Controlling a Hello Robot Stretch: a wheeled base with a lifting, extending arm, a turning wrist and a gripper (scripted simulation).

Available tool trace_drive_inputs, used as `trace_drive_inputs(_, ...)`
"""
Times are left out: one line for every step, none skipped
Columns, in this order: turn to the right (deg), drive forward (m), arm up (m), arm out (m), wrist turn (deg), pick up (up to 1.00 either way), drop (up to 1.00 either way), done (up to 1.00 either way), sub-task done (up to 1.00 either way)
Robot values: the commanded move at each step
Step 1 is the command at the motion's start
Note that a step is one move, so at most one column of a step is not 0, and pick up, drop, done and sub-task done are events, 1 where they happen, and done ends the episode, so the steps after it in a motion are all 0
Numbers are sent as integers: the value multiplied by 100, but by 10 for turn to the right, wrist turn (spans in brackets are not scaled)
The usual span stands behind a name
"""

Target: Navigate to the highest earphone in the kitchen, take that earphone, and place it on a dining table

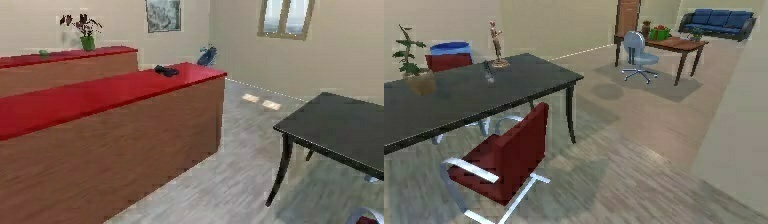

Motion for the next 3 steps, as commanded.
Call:
trace_drive_inputs(240,0,0,0,0,0,0,0,0)
trace_drive_inputs(0,70,0,0,0,0,0,0,0)
trace_drive_inputs(240,0,0,0,0,0,0,0,0)
